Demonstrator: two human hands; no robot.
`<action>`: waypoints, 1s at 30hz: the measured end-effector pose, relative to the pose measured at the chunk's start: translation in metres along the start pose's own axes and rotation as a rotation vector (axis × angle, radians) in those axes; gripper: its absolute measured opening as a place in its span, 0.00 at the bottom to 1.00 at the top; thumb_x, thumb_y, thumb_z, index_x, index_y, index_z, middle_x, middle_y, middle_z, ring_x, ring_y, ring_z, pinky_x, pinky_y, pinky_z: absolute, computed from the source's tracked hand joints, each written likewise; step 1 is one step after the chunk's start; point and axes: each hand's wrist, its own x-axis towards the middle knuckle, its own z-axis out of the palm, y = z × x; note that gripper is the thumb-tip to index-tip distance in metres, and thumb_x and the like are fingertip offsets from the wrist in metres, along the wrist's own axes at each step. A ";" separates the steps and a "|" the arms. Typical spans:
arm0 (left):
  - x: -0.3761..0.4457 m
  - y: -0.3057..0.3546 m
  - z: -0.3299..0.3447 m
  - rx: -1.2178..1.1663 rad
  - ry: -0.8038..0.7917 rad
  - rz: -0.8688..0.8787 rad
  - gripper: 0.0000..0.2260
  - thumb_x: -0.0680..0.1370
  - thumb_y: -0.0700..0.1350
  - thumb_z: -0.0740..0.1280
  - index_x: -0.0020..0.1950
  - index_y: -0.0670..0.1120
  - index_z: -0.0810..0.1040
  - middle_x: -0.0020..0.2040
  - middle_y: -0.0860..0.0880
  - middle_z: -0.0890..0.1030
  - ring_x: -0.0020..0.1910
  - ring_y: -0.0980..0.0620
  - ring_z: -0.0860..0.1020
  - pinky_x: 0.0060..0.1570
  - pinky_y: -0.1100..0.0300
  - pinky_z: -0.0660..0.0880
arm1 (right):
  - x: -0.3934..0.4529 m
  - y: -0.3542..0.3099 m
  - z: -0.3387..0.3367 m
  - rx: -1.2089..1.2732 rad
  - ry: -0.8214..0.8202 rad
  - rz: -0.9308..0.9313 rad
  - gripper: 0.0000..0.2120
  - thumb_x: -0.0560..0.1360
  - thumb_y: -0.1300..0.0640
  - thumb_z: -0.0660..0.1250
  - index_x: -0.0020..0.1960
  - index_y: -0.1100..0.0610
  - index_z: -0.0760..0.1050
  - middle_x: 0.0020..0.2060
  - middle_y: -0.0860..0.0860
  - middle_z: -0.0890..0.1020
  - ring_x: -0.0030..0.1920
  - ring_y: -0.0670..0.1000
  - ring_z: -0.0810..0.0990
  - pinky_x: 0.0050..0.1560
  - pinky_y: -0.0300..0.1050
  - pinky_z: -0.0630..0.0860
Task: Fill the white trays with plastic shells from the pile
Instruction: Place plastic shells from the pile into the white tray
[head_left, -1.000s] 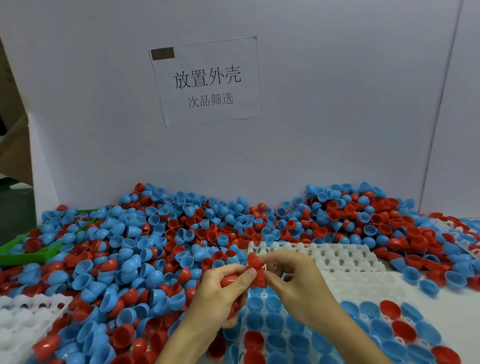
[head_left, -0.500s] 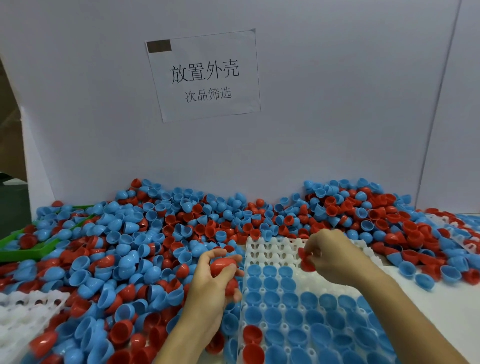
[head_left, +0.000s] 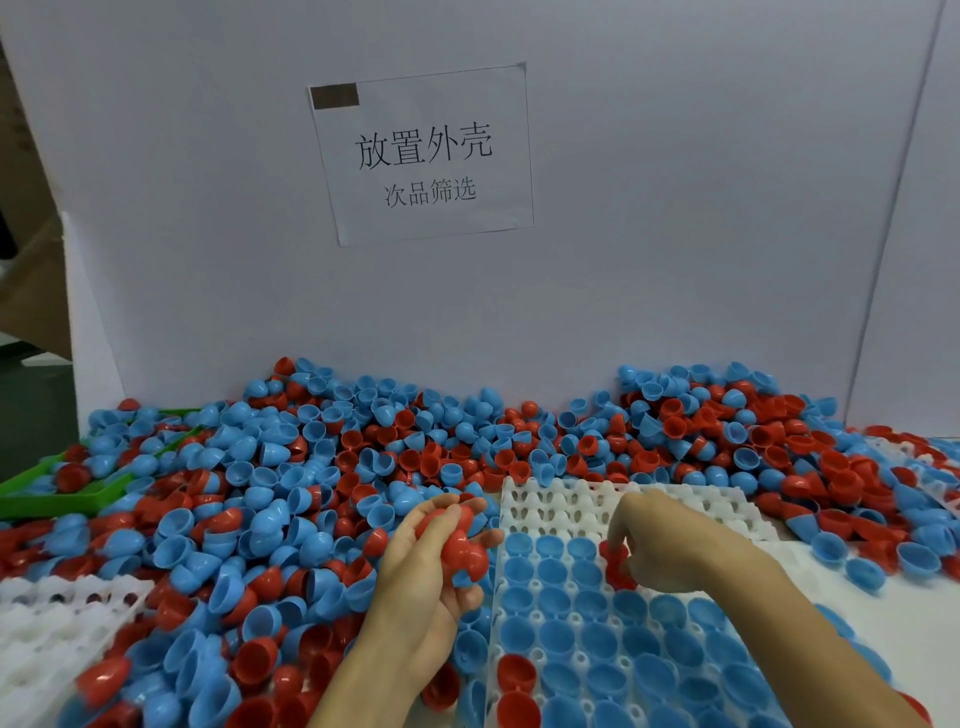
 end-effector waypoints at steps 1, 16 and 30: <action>0.000 0.000 0.000 -0.005 -0.001 0.003 0.04 0.81 0.40 0.64 0.55 0.44 0.77 0.54 0.43 0.85 0.41 0.46 0.85 0.17 0.65 0.64 | -0.001 0.001 -0.001 -0.006 0.038 -0.004 0.12 0.75 0.63 0.67 0.58 0.56 0.81 0.50 0.52 0.83 0.43 0.50 0.78 0.43 0.43 0.79; -0.003 -0.002 -0.002 -0.083 -0.257 -0.049 0.16 0.77 0.36 0.65 0.65 0.39 0.73 0.60 0.36 0.82 0.55 0.41 0.84 0.43 0.47 0.82 | -0.029 -0.056 0.045 0.761 0.502 -0.523 0.24 0.77 0.61 0.67 0.55 0.29 0.75 0.48 0.34 0.76 0.48 0.43 0.78 0.43 0.30 0.74; -0.005 -0.005 -0.002 0.012 -0.519 -0.088 0.19 0.77 0.34 0.68 0.68 0.43 0.75 0.66 0.39 0.79 0.64 0.39 0.80 0.53 0.35 0.78 | -0.032 -0.051 0.045 0.969 0.549 -0.421 0.09 0.76 0.56 0.72 0.51 0.42 0.82 0.38 0.43 0.85 0.37 0.47 0.84 0.36 0.39 0.80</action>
